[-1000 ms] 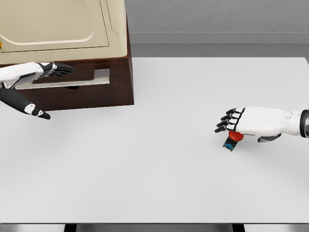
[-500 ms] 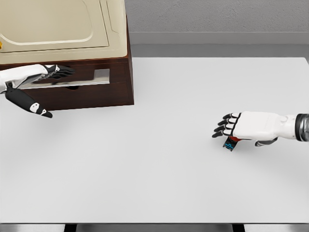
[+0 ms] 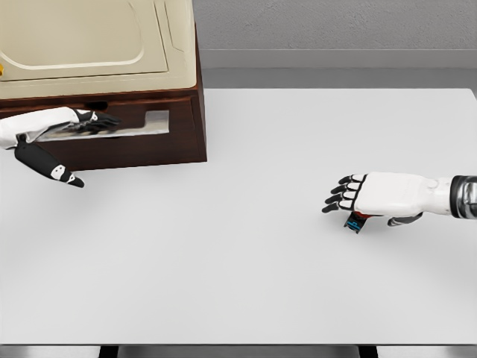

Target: Open the cabinet drawer with left arm, and place a switch into the drawer with right arm

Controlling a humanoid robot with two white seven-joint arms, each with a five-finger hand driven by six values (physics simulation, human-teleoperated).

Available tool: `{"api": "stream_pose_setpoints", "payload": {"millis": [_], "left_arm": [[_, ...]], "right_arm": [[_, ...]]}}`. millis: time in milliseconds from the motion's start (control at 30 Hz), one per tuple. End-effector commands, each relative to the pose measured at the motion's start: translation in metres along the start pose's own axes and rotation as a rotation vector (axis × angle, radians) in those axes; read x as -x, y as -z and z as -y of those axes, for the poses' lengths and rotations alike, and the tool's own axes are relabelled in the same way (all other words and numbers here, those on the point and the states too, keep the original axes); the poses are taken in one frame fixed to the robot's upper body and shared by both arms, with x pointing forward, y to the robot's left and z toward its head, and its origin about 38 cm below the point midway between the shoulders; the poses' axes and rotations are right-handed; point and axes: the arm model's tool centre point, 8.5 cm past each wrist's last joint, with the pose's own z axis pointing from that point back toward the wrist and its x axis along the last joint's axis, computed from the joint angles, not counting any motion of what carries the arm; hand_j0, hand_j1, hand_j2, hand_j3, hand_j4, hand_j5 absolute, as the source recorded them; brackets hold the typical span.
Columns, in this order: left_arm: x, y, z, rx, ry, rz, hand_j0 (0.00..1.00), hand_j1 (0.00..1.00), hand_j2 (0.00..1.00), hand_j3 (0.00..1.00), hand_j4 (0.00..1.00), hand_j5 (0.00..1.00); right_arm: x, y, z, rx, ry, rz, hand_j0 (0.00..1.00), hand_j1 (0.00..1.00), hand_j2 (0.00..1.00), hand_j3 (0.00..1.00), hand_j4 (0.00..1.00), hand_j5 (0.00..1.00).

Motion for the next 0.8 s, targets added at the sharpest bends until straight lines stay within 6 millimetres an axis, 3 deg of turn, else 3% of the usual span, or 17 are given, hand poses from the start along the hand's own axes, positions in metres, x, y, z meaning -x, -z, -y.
{"api": "stream_pose_setpoints", "payload": {"millis": [0, 367, 767], "left_arm": [[0.000, 0.001, 0.008, 0.040, -0.021, 0.019, 1.00, 1.00, 1.00, 1.00, 1.00, 1.00], [-0.002, -0.006, 0.014, 0.079, 0.027, 0.074, 1.00, 1.00, 1.00, 1.00, 1.00, 1.00], [-0.001, -0.027, 0.022, 0.121, 0.124, 0.155, 1.00, 1.00, 1.00, 1.00, 1.00, 1.00]], "right_arm": [[0.000, 0.000, 0.000, 0.003, 0.004, 0.000, 1.00, 1.00, 1.00, 1.00, 1.00, 1.00], [0.001, 0.000, -0.001, -0.007, -0.004, -0.007, 1.00, 1.00, 1.00, 1.00, 1.00, 1.00], [0.003, 0.001, 0.000, 0.002, 0.001, -0.013, 1.00, 1.00, 1.00, 1.00, 1.00, 1.00]]}}
